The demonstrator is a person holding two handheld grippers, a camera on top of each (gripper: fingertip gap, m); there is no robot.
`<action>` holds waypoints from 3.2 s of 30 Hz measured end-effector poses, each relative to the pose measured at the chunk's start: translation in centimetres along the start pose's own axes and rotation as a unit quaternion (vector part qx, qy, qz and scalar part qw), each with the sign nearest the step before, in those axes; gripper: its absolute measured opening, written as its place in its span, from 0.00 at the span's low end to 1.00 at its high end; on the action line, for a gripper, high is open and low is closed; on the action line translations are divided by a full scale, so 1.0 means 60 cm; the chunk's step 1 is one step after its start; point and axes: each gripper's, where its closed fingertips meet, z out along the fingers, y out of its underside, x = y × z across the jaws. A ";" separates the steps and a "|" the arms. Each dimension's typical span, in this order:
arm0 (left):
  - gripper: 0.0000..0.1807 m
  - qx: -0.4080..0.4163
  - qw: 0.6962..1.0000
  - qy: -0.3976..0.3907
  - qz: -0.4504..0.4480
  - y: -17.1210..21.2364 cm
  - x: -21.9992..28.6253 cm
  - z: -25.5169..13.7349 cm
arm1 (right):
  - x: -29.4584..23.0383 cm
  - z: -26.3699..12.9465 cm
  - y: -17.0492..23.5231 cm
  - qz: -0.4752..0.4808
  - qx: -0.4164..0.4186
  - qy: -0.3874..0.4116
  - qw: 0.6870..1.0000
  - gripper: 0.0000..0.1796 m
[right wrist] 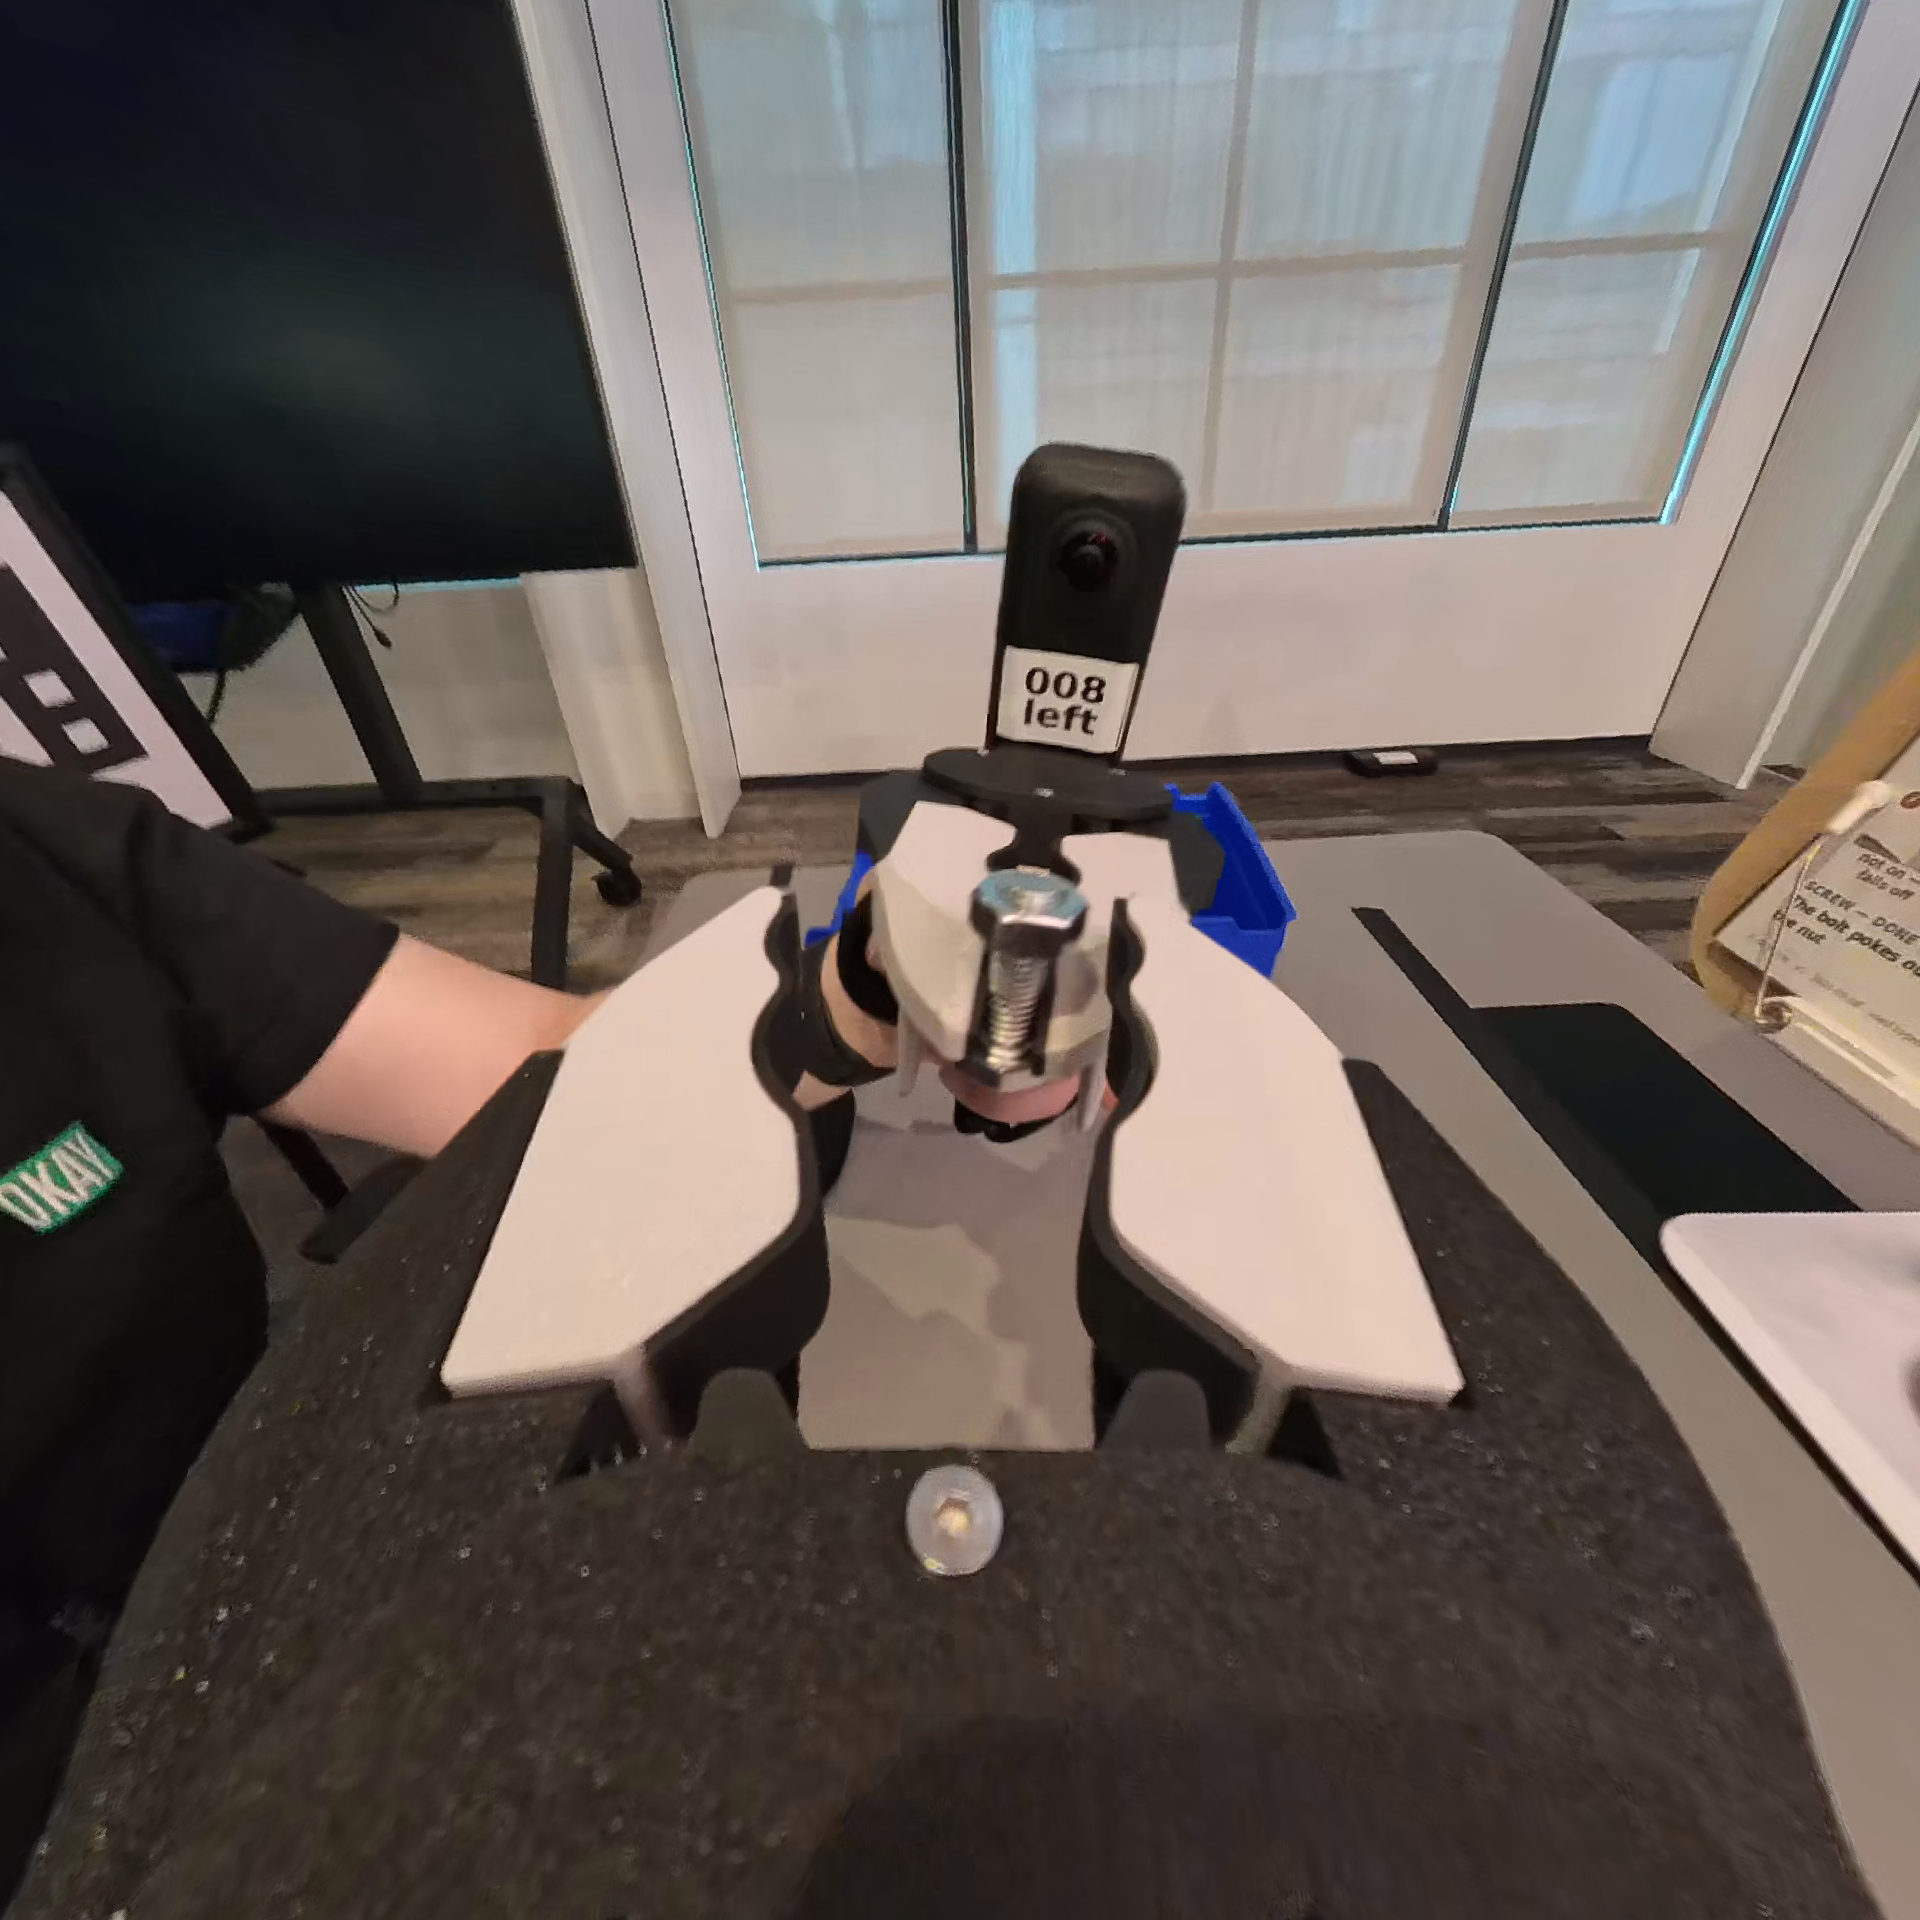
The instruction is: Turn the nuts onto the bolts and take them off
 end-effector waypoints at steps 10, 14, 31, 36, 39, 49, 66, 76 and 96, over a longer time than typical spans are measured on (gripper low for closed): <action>0.05 0.007 0.999 -0.032 0.009 -0.006 -0.018 -0.018 | 0.004 -0.011 0.010 -0.064 -0.048 0.065 0.995 0.33; 0.05 -0.007 1.000 -0.023 0.013 0.003 -0.011 -0.006 | 0.015 -0.004 -0.003 -0.053 -0.018 0.086 0.995 0.36; 0.05 -0.004 0.998 -0.054 0.019 0.002 -0.027 -0.011 | 0.008 0.006 0.005 -0.036 -0.026 0.076 0.996 0.41; 0.05 0.007 0.998 -0.055 0.014 -0.007 -0.028 -0.021 | 0.000 -0.017 -0.006 -0.044 -0.024 0.074 0.996 0.35; 0.05 0.001 0.999 -0.045 0.015 -0.002 -0.022 -0.012 | 0.018 -0.012 -0.007 -0.039 -0.016 0.102 0.994 0.38; 0.05 0.017 0.997 -0.069 0.009 -0.010 -0.040 -0.033 | -0.002 -0.014 0.003 -0.043 -0.036 0.074 0.996 0.37; 0.05 0.020 0.998 -0.055 0.010 -0.010 -0.033 -0.028 | 0.013 -0.012 -0.006 -0.055 -0.022 0.113 0.992 0.39; 0.05 0.025 0.998 -0.055 0.007 -0.013 -0.034 -0.034 | -0.007 -0.018 -0.009 -0.044 -0.006 0.062 0.997 0.30; 0.05 -0.011 1.000 0.007 0.024 0.003 0.012 0.001 | 0.016 -0.023 -0.003 -0.004 0.028 0.052 0.998 0.15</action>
